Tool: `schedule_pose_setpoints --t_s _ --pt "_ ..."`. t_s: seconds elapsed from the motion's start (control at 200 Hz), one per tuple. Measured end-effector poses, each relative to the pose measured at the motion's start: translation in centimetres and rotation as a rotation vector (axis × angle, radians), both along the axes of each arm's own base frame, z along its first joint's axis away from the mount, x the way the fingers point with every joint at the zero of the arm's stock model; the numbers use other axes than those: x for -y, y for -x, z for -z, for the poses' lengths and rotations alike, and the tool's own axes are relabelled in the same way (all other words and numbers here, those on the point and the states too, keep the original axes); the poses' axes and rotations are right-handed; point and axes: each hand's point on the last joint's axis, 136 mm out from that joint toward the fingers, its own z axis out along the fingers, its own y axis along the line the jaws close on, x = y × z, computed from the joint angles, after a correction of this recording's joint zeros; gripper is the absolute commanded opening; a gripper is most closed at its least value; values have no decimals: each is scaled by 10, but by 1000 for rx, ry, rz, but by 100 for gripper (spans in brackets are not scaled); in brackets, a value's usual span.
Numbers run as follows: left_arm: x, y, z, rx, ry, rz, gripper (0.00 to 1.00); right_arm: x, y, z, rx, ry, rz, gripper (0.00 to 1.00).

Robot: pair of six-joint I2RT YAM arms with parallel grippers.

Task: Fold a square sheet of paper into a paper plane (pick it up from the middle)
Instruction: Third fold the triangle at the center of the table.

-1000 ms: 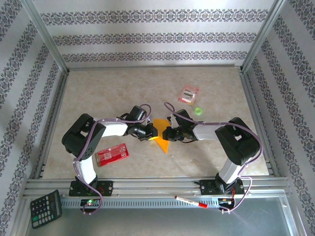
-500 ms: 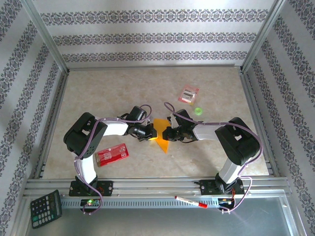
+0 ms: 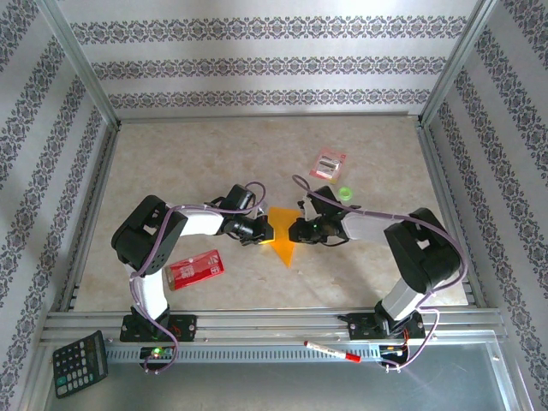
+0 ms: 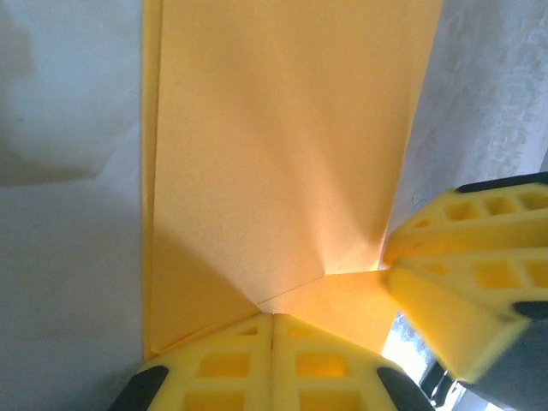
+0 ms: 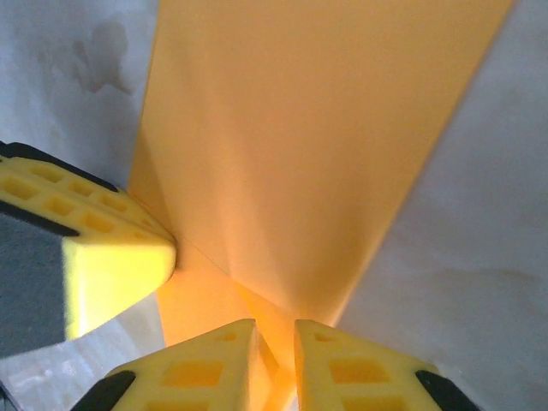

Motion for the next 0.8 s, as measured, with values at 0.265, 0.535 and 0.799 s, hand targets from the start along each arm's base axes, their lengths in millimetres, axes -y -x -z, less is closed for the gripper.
schedule_pose_setpoints --t_s 0.265,0.535,0.799 --pt "0 1 1 2 -34 16 0 3 1 -44 78 -52 4 20" --pt "0 1 1 2 -38 15 0 -38 58 -34 -4 -127 -98 8" --pt "0 1 1 1 -39 15 0 -54 61 -12 -69 -114 -109 4"
